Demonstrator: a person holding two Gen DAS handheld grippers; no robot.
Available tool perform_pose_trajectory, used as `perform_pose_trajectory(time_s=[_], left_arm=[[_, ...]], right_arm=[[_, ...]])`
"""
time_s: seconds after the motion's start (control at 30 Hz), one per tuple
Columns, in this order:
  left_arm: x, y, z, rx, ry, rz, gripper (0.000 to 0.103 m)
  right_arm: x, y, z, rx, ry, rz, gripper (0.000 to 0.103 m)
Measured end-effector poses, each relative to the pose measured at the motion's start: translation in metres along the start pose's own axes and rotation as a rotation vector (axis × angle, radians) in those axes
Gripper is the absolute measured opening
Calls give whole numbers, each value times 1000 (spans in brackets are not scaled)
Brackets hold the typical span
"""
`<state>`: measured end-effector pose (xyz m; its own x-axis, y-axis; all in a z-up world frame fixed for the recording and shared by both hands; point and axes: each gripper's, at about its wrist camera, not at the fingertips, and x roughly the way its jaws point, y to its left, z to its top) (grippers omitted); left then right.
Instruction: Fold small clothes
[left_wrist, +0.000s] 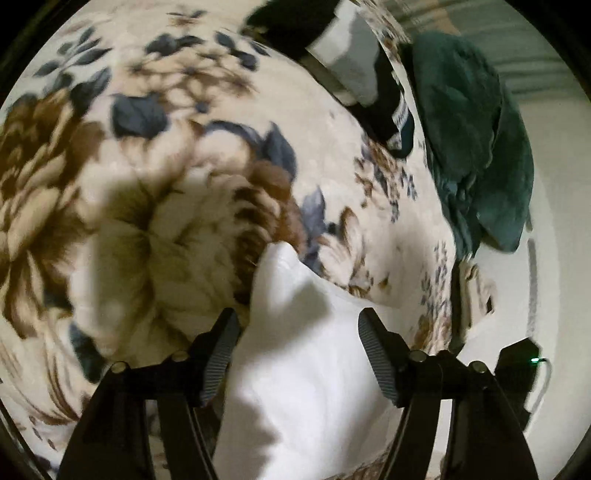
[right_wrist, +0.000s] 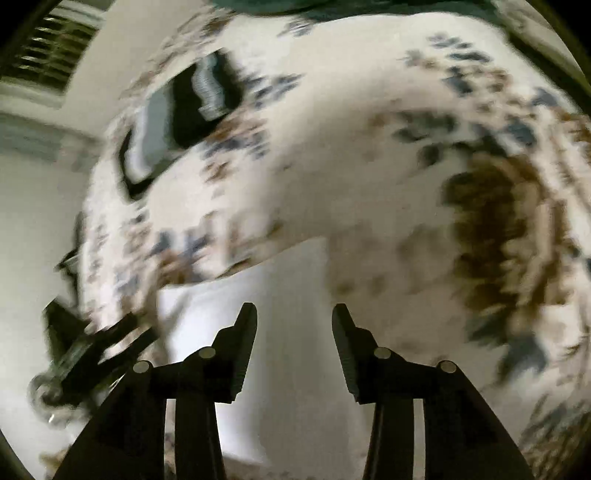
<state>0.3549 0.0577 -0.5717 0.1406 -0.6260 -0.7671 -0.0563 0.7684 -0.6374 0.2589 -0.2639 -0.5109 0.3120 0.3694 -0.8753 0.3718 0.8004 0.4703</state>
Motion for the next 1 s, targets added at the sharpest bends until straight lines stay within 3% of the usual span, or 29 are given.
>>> perform_pose_trajectory(time_s=[0.13, 0.23, 0.33, 0.43, 0.53, 0.73, 0.77, 0.83, 0.87, 0.93, 1.0], left_arm=[[29, -12, -2, 60, 36, 67, 65], [49, -14, -2, 130, 70, 184, 65], [36, -4, -5, 56, 76, 169, 65], [1, 3, -25, 1, 48, 154, 65], [-25, 20, -62, -65, 61, 156, 65], [-10, 50, -121, -206, 153, 78, 65], [-6, 51, -127, -212, 153, 62, 62], [-4, 46, -134, -181, 137, 60, 42], [-3, 41, -136, -156, 136, 67, 15], [-6, 37, -136, -145, 115, 81, 9], [-11, 38, -133, -137, 109, 86, 7]], right_arm=[[48, 4, -8, 11, 149, 197, 45], [70, -15, -5, 63, 148, 125, 43], [59, -31, 1, 98, 125, 75, 39], [36, -38, -6, 50, 124, 7, 46], [19, -58, -26, 57, 181, 27, 53], [23, -100, -80, 173, 332, 101, 56], [29, -105, -88, 199, 361, 131, 56], [37, -109, -97, 239, 399, 152, 56], [39, -108, -102, 250, 399, 175, 55], [38, -103, -106, 233, 377, 154, 19], [33, -100, -106, 209, 353, 122, 4]])
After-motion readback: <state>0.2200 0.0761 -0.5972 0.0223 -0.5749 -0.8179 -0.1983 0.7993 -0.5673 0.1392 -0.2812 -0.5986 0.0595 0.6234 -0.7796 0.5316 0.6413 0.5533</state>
